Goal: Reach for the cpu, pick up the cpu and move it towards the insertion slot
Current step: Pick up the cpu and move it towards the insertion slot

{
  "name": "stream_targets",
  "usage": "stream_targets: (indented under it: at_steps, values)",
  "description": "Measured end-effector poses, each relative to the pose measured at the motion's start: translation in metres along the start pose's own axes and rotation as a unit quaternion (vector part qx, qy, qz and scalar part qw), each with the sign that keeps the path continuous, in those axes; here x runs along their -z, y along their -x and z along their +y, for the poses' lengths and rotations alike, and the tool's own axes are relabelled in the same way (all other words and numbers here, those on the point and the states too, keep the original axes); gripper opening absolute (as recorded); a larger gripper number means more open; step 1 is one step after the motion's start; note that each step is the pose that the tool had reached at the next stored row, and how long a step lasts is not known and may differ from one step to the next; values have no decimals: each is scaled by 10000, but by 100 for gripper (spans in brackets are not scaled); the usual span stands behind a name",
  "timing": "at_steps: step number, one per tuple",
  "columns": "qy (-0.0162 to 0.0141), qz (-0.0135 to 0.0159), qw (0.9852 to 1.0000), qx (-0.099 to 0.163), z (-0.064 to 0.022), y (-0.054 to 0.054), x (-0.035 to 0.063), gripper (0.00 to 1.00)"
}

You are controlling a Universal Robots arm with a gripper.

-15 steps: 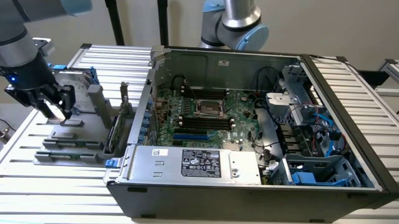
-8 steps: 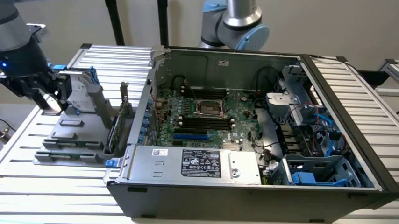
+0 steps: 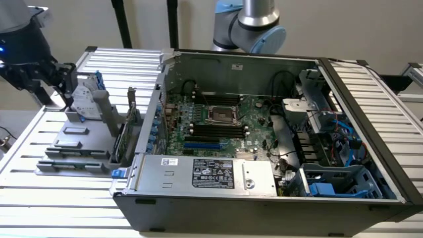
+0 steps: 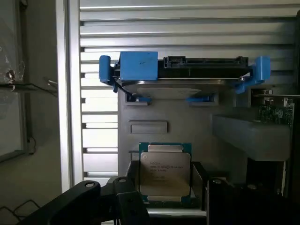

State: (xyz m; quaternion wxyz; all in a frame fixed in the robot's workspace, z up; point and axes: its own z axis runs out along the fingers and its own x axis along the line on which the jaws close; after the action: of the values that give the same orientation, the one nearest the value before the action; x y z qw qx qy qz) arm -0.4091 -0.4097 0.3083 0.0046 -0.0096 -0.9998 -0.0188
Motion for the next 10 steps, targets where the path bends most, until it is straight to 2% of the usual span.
stream_targets:
  at_steps: [5,10]
  values:
    - [-1,26,10000,-1,13,226,219,54]
    - [-2,49,10000,-2,24,449,396,54]
